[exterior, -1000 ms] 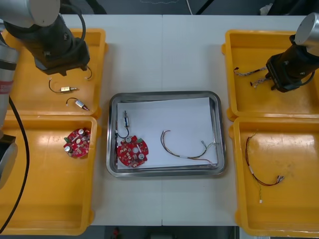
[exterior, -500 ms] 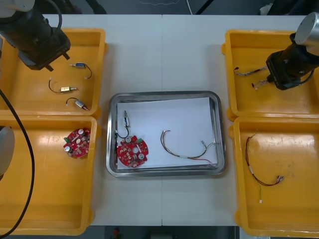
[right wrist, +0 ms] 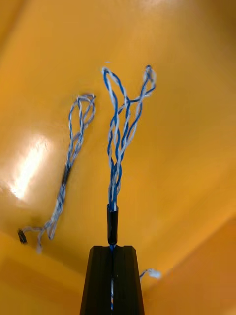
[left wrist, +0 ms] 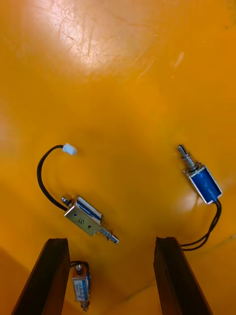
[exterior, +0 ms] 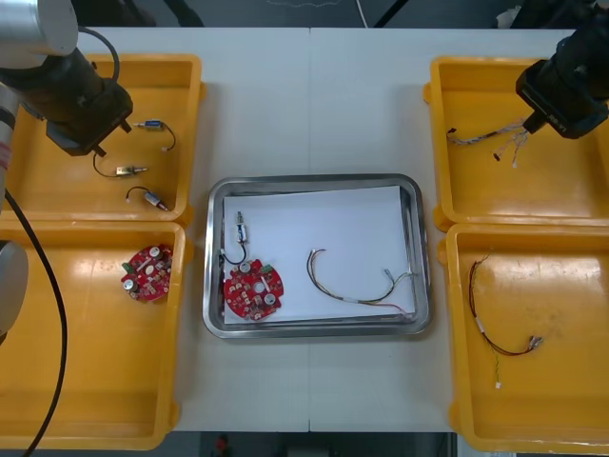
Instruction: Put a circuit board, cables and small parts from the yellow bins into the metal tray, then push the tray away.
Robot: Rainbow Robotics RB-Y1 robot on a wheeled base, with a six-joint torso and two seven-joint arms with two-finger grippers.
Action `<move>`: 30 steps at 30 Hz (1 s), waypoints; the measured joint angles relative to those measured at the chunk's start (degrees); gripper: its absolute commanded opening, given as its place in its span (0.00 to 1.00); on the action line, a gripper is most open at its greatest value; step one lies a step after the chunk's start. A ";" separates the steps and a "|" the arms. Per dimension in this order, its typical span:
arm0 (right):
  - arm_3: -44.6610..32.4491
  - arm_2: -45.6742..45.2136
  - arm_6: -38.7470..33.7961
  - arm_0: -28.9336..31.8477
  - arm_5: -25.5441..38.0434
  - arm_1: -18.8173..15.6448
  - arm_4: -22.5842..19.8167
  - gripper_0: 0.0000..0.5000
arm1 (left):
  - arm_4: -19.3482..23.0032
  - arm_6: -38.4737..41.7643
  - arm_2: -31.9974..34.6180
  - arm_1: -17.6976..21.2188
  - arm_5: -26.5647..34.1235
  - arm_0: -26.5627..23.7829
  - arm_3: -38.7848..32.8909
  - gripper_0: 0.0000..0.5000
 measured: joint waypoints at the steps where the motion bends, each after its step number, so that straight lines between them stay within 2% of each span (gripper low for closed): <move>1: -1.18 0.00 0.74 0.03 1.87 -0.14 0.01 0.00 | 0.00 0.00 -0.12 0.00 -0.55 0.00 0.69 1.00; 5: -7.91 -0.05 1.50 0.92 8.93 -0.53 0.01 0.00 | 0.00 0.00 -0.95 0.00 -2.95 -0.03 3.70 1.00; 8: -15.40 -0.09 7.16 3.01 13.27 -0.58 -0.08 0.00 | 0.05 0.00 -1.76 0.00 -4.01 -0.01 5.10 1.00; 12: -25.84 -0.30 12.24 6.74 14.16 -0.59 -1.22 0.00 | 0.36 0.00 -3.52 0.00 -5.46 0.20 5.28 1.00; 20: -45.57 -0.33 17.36 14.79 14.24 -1.12 -7.03 0.00 | 1.42 0.01 -7.17 0.00 -7.31 1.11 5.28 1.00; 23: -51.74 -0.31 17.62 17.67 14.33 -1.80 -10.43 0.00 | 1.57 0.01 -7.41 0.00 -7.73 1.64 5.28 1.00; 30: -63.94 3.81 18.73 23.04 14.43 -6.42 -20.18 0.00 | 1.67 0.01 -7.44 0.07 -9.58 2.55 5.25 1.00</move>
